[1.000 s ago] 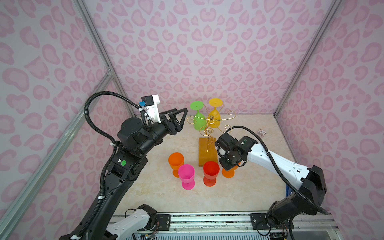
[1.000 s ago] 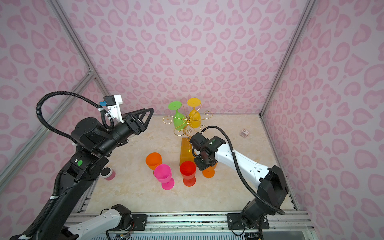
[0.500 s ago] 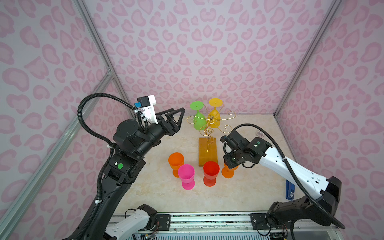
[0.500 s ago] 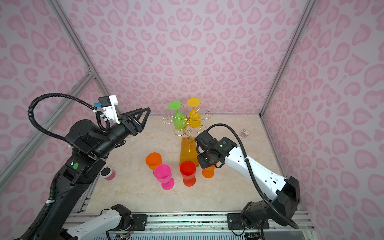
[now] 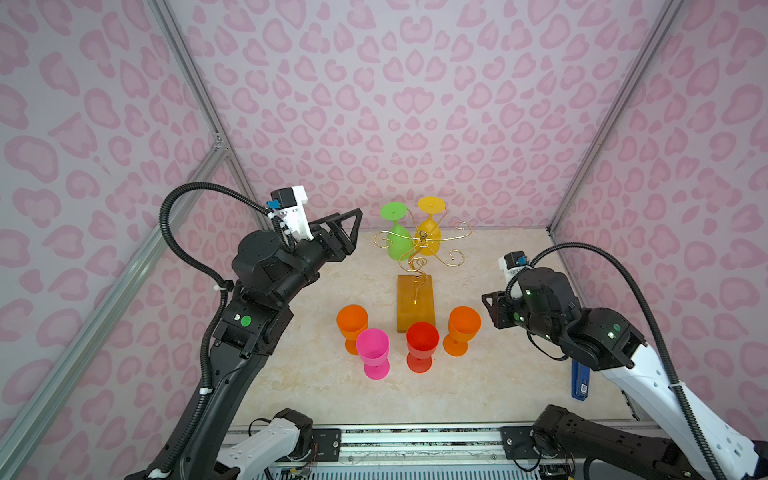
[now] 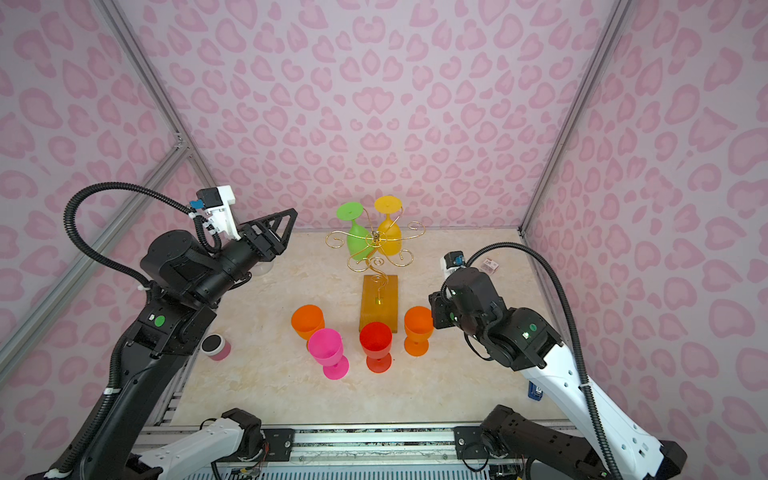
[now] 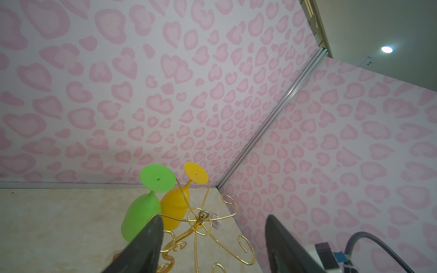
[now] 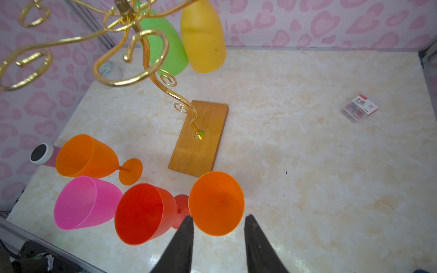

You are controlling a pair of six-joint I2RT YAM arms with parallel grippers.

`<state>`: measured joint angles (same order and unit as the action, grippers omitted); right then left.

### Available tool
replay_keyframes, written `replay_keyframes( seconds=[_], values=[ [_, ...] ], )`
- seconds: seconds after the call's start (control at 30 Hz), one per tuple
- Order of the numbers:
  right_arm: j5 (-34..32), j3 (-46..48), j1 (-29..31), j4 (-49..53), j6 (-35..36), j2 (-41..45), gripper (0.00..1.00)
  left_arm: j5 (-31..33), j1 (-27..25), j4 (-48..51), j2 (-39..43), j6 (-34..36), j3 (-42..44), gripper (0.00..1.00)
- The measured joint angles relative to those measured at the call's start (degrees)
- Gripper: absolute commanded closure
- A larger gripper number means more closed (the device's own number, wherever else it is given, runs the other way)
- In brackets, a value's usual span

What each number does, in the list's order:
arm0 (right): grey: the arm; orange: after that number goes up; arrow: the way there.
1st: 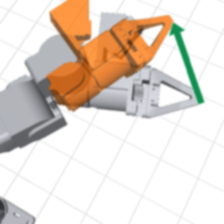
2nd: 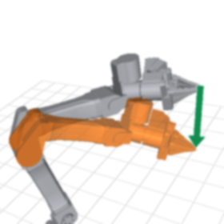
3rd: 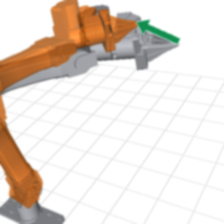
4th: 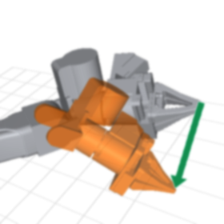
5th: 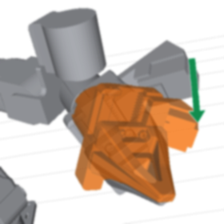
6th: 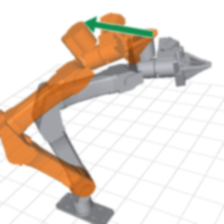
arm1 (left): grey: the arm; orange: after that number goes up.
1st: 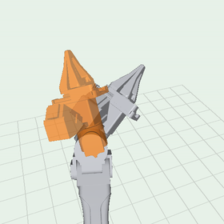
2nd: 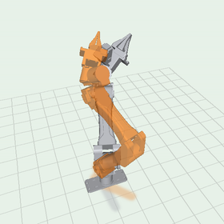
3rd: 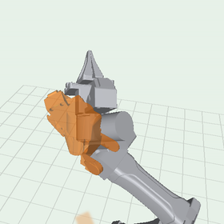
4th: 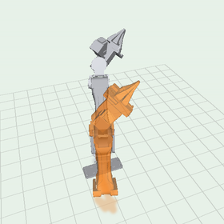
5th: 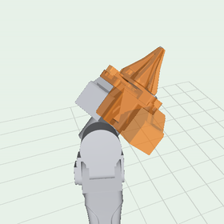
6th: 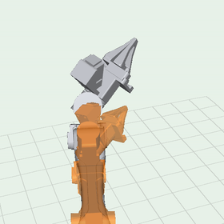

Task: Take the wine glass off the wine glass rack
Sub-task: 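Stand the orange glass upright, open the right gripper and lift away, then reach the left gripper to the foot of the green glass on the rack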

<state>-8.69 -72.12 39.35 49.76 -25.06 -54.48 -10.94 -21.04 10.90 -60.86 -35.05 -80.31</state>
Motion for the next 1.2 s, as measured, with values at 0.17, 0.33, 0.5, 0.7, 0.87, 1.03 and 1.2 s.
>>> replay_keyframes(
  seconds=[0.17,0.33,0.5,0.7,0.87,1.03,1.2],
  values=[
    [-1.40,2.36,-3.82,-9.05,0.61,4.63,0.57,-7.93,7.96,-0.44,-6.93,-4.59,-1.92,0.31],
    [-1.73,4.11,-7.54,-17.73,2.23,4.66,0.52,-15.82,12.50,-1.81,-17.05,-8.37,-6.91,0.32],
    [1.90,6.78,-12.17,-24.17,2.12,3.56,0.52,-20.96,13.16,-1.97,-28.26,-8.92,-14.45,0.33],
    [6.19,9.40,-16.33,-29.40,0.37,3.74,0.51,-25.40,13.16,-0.22,-38.60,-10.82,-18.91,0.34],
    [9.20,10.16,-19.41,-31.01,-0.92,4.00,0.51,-28.22,13.00,-0.28,-41.48,-12.09,-18.95,0.35],
    [11.93,11.37,-21.55,-32.35,-1.86,3.80,0.51,-29.88,11.74,-0.81,-42.36,-13.70,-18.91,0.36],
    [13.70,11.98,-22.27,-32.76,-2.84,3.15,0.51,-31.30,10.45,-1.86,-42.77,-14.82,-18.88,0.39]
  ],
)
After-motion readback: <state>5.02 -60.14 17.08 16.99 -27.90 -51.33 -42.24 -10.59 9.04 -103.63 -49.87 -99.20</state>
